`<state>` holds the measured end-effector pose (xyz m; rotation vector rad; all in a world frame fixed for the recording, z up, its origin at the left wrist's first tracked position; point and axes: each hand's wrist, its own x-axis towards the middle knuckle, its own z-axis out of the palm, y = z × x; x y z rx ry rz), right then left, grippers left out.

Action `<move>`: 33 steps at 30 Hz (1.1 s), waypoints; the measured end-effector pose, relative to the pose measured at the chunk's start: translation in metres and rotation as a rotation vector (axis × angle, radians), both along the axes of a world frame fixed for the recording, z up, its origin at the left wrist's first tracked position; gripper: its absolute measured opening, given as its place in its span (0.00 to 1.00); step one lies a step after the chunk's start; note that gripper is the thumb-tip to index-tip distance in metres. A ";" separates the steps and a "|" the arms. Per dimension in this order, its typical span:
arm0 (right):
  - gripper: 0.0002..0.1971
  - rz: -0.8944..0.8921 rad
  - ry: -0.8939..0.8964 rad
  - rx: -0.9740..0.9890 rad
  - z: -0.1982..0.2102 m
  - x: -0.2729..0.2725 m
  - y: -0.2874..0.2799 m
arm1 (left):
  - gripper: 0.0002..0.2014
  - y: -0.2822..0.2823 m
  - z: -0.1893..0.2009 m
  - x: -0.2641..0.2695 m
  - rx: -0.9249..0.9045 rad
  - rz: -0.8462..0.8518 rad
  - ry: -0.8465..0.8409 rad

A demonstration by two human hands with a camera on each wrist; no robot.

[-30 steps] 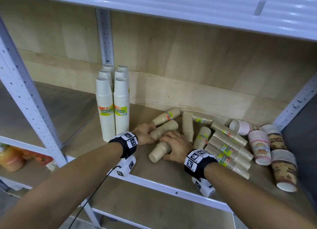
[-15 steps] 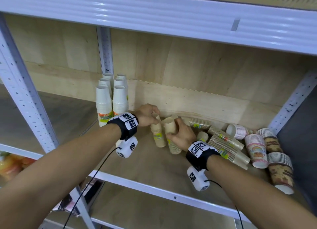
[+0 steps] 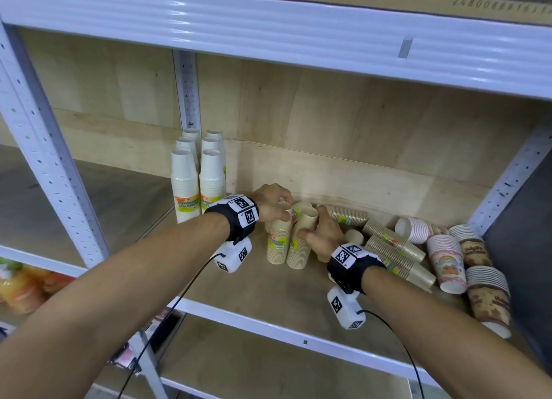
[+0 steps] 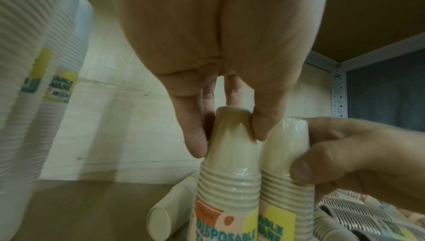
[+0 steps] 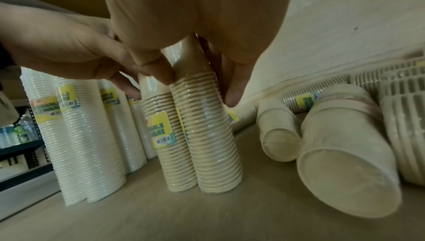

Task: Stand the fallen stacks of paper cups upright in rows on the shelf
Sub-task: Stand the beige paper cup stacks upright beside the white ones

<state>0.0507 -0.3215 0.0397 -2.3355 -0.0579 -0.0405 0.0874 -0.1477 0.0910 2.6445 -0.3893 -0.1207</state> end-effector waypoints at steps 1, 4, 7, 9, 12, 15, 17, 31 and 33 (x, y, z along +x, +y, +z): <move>0.26 0.004 -0.005 -0.008 0.001 0.000 0.001 | 0.21 0.000 0.001 -0.001 0.001 -0.002 0.004; 0.22 -0.011 -0.032 -0.057 0.008 0.000 0.004 | 0.22 -0.001 0.004 -0.004 0.026 -0.018 0.020; 0.23 -0.047 -0.118 -0.224 0.021 0.001 0.009 | 0.23 -0.001 0.009 -0.005 0.029 -0.043 0.030; 0.23 -0.053 -0.164 -0.320 0.031 0.002 0.011 | 0.23 -0.001 0.012 -0.005 0.021 -0.063 0.036; 0.20 -0.048 -0.127 -0.449 0.042 0.005 0.013 | 0.20 -0.003 0.014 -0.003 0.035 -0.073 0.031; 0.18 -0.011 -0.068 -0.444 0.049 0.007 0.017 | 0.19 -0.004 0.015 -0.001 0.045 -0.059 0.030; 0.17 0.010 -0.052 -0.444 0.051 0.008 0.020 | 0.17 -0.004 0.016 0.001 0.048 -0.048 0.036; 0.14 0.077 -0.133 -0.401 0.100 0.042 0.016 | 0.18 -0.003 0.063 0.026 0.000 0.109 -0.125; 0.14 0.097 -0.160 -0.402 0.104 0.050 0.018 | 0.17 -0.002 0.067 0.034 -0.003 0.173 -0.140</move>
